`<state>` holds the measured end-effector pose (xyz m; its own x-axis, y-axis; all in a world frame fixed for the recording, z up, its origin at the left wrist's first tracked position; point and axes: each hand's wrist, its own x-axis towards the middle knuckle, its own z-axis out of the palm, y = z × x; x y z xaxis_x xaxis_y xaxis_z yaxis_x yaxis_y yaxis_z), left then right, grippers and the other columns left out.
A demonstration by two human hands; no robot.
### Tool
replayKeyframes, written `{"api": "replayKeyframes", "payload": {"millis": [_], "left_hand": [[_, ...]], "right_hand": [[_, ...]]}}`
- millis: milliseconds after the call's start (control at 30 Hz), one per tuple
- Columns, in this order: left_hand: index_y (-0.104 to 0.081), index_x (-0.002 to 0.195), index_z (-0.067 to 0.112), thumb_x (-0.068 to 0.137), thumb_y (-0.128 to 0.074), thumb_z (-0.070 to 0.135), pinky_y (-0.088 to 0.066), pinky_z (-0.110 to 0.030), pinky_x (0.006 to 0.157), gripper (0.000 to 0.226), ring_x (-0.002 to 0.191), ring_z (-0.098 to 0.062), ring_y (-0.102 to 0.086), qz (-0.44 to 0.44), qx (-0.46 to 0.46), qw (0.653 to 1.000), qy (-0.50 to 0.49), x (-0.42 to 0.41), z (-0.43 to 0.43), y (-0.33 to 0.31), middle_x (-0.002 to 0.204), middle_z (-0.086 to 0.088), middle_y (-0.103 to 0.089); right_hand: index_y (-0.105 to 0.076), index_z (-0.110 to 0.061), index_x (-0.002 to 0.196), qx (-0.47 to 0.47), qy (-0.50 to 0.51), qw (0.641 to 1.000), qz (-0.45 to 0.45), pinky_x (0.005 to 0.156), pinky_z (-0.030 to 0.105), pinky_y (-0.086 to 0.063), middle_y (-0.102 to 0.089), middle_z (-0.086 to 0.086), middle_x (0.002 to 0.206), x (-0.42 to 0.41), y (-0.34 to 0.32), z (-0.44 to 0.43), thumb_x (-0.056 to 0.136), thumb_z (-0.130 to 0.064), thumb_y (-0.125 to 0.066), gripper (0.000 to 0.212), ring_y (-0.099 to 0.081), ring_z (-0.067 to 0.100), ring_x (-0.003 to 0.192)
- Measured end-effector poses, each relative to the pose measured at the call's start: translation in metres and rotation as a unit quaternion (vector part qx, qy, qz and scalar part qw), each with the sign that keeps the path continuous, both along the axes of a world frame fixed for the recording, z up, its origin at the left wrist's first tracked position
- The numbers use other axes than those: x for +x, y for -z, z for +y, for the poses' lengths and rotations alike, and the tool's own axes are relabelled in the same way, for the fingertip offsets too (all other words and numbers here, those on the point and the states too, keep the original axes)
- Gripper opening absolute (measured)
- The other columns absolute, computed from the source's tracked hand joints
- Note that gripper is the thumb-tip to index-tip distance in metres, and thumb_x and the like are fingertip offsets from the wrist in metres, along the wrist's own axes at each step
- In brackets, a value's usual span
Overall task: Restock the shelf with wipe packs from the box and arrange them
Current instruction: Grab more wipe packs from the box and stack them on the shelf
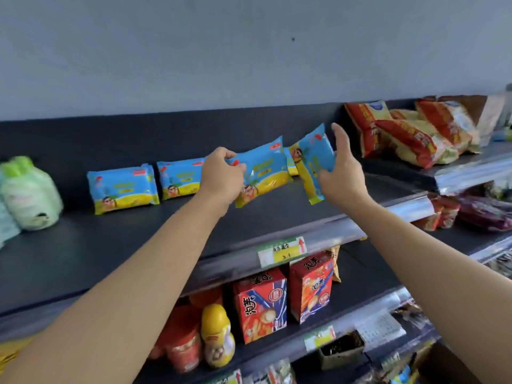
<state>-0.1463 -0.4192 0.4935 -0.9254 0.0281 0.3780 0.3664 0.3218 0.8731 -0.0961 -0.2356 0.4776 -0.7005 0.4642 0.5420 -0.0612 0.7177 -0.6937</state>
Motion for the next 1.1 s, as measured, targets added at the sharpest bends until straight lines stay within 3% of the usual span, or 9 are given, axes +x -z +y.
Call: {"api": "replayKeyframes", "payload": {"millis": [100, 200, 300, 467, 600, 700, 833, 1000, 1100], "left_hand": [[-0.052, 0.096, 0.013, 0.093, -0.053, 0.007, -0.043, -0.012, 0.054, 0.007, 0.078, -0.011, -0.05, 0.001, 0.001, 0.998, -0.064, -0.019, -0.035, -0.004, 0.097, 0.001, -0.047], [-0.054, 0.095, 0.014, 0.092, -0.052, 0.002, -0.042, -0.013, 0.052, 0.013, 0.072, -0.009, -0.048, -0.003, -0.003, 0.994, -0.11, -0.036, -0.063, -0.005, 0.081, 0.008, -0.045], [-0.054, 0.094, 0.013, 0.092, -0.051, 0.0, -0.04, -0.019, 0.055, 0.014, 0.071, -0.009, -0.047, -0.026, -0.005, 0.989, -0.149, -0.052, -0.081, -0.002, 0.082, 0.007, -0.043], [-0.055, 0.095, 0.014, 0.092, -0.052, 0.001, -0.041, -0.02, 0.054, 0.013, 0.082, -0.018, -0.051, -0.079, -0.033, 0.979, -0.185, -0.085, -0.087, 0.004, 0.094, -0.002, -0.051], [-0.057, 0.098, 0.015, 0.092, -0.052, 0.0, -0.048, -0.032, 0.075, 0.017, 0.091, -0.022, -0.054, -0.132, -0.02, 0.976, -0.173, -0.112, -0.082, 0.013, 0.104, -0.009, -0.056], [-0.058, 0.117, 0.011, 0.094, -0.05, 0.001, -0.042, -0.025, 0.064, 0.026, 0.078, -0.018, -0.05, -0.145, -0.038, 0.971, -0.185, -0.125, -0.076, 0.018, 0.107, -0.008, -0.049], [-0.056, 0.121, 0.012, 0.095, -0.049, 0.004, -0.035, -0.021, 0.055, 0.027, 0.064, -0.009, -0.041, -0.144, -0.053, 0.965, -0.211, -0.142, -0.073, 0.023, 0.107, -0.006, -0.046], [-0.051, 0.109, 0.013, 0.092, -0.053, -0.002, -0.04, -0.027, 0.063, 0.022, 0.084, -0.019, -0.046, -0.099, -0.108, 0.954, -0.263, -0.151, -0.069, 0.03, 0.106, -0.002, -0.042], [-0.041, 0.122, 0.009, 0.084, -0.066, 0.0, -0.04, -0.03, 0.072, 0.047, 0.091, -0.021, -0.047, -0.113, -0.196, 0.934, -0.275, -0.149, -0.064, 0.034, 0.11, -0.006, -0.042]], "right_hand": [[-0.04, -0.013, 0.128, 0.034, -0.02, 0.999, -0.014, 0.085, 0.041, -0.046, -0.06, 0.011, 0.11, -0.034, -0.009, -0.013, 0.078, 0.005, -0.048, 0.054, -0.057, 0.034, 0.097], [-0.051, -0.017, 0.118, 0.093, -0.035, 0.995, -0.021, 0.096, 0.034, -0.031, -0.062, 0.005, 0.113, -0.071, -0.01, -0.017, 0.081, 0.002, -0.048, 0.042, -0.054, 0.031, 0.104], [-0.054, -0.024, 0.121, 0.143, -0.052, 0.988, -0.038, 0.087, 0.03, -0.023, -0.055, 0.006, 0.121, -0.104, -0.01, -0.019, 0.086, -0.004, -0.049, 0.041, -0.052, 0.033, 0.107], [-0.057, -0.029, 0.12, 0.213, -0.122, 0.965, -0.096, 0.097, 0.035, -0.025, -0.056, 0.006, 0.122, -0.142, -0.01, -0.012, 0.087, -0.004, -0.05, 0.042, -0.053, 0.026, 0.11], [-0.056, -0.029, 0.122, 0.236, -0.17, 0.948, -0.126, 0.099, 0.034, -0.025, -0.058, 0.004, 0.124, -0.164, -0.007, -0.002, 0.087, -0.001, -0.048, 0.045, -0.049, 0.024, 0.115], [-0.055, -0.029, 0.122, 0.253, -0.186, 0.937, -0.15, 0.1, 0.034, -0.024, -0.059, 0.002, 0.125, -0.18, -0.005, 0.003, 0.087, 0.0, -0.047, 0.046, -0.05, 0.022, 0.114], [-0.055, -0.029, 0.123, 0.275, -0.214, 0.921, -0.174, 0.103, 0.037, -0.023, -0.058, 0.002, 0.124, -0.201, -0.001, 0.005, 0.088, -0.001, -0.049, 0.045, -0.05, 0.023, 0.113], [-0.053, -0.028, 0.126, 0.269, -0.258, 0.913, -0.167, 0.105, 0.037, -0.019, -0.054, 0.003, 0.13, -0.22, 0.009, 0.005, 0.09, 0.0, -0.047, 0.046, -0.05, 0.024, 0.112], [-0.052, -0.029, 0.127, 0.276, -0.257, 0.916, -0.135, 0.105, 0.039, -0.02, -0.054, 0.004, 0.129, -0.23, 0.016, 0.005, 0.091, -0.003, -0.048, 0.044, -0.045, 0.023, 0.12]]}}
